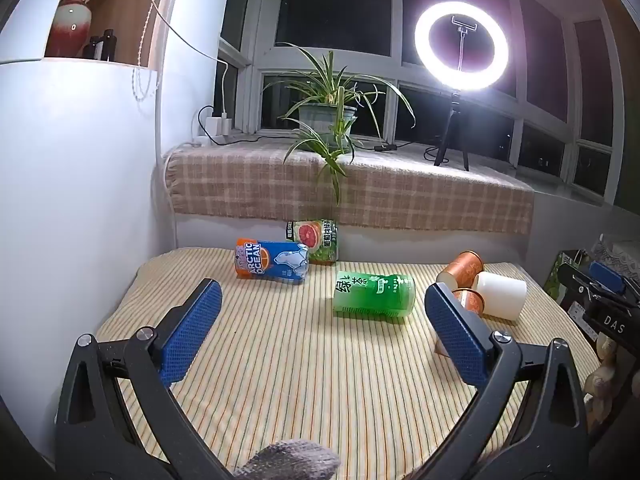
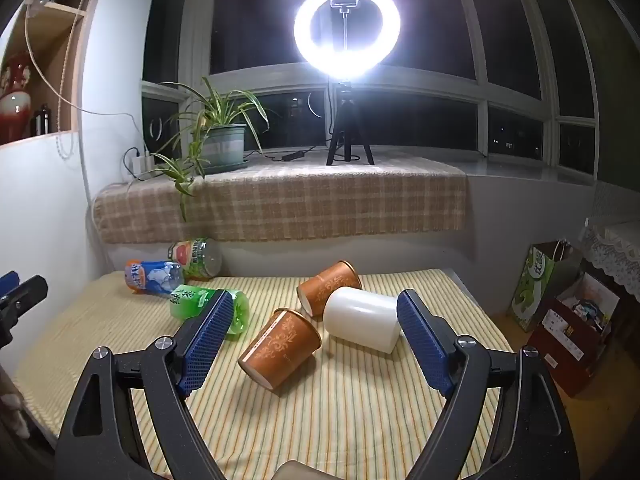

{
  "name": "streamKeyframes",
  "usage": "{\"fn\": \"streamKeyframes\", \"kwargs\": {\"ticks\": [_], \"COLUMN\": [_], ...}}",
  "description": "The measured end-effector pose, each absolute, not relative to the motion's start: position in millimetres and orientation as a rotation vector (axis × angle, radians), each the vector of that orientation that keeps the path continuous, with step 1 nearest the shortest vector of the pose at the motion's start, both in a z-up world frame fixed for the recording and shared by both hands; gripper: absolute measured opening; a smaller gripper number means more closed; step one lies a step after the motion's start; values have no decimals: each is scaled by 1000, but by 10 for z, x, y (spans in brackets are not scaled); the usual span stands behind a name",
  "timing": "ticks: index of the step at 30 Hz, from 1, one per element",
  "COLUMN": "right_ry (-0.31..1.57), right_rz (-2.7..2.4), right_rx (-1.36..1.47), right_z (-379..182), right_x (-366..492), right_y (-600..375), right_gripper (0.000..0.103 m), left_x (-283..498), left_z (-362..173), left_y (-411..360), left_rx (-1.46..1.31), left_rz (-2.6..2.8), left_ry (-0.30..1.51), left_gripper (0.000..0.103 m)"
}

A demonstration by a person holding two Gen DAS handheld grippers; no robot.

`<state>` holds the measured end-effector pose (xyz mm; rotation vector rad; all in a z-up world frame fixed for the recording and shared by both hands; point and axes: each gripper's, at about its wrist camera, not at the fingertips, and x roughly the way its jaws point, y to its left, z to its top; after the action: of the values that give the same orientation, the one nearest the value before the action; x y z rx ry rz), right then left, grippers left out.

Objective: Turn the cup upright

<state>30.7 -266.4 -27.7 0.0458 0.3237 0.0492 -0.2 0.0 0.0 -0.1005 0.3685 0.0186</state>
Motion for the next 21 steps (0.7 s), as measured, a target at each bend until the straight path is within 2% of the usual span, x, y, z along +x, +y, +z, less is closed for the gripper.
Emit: {"fn": "streamKeyframes", "kwargs": {"ticks": [21], "right_ry": [337], "right_rz": [54], "right_rx": [54], "right_z": [-303], "right_x": [322], "right_y": [-2684], "right_gripper": [84], "left_x": [28], "left_z": [-35], "left_y": [-25], "left_rx": [-91], "left_rz": [16], "left_ry": [383], "left_gripper": [103]}}
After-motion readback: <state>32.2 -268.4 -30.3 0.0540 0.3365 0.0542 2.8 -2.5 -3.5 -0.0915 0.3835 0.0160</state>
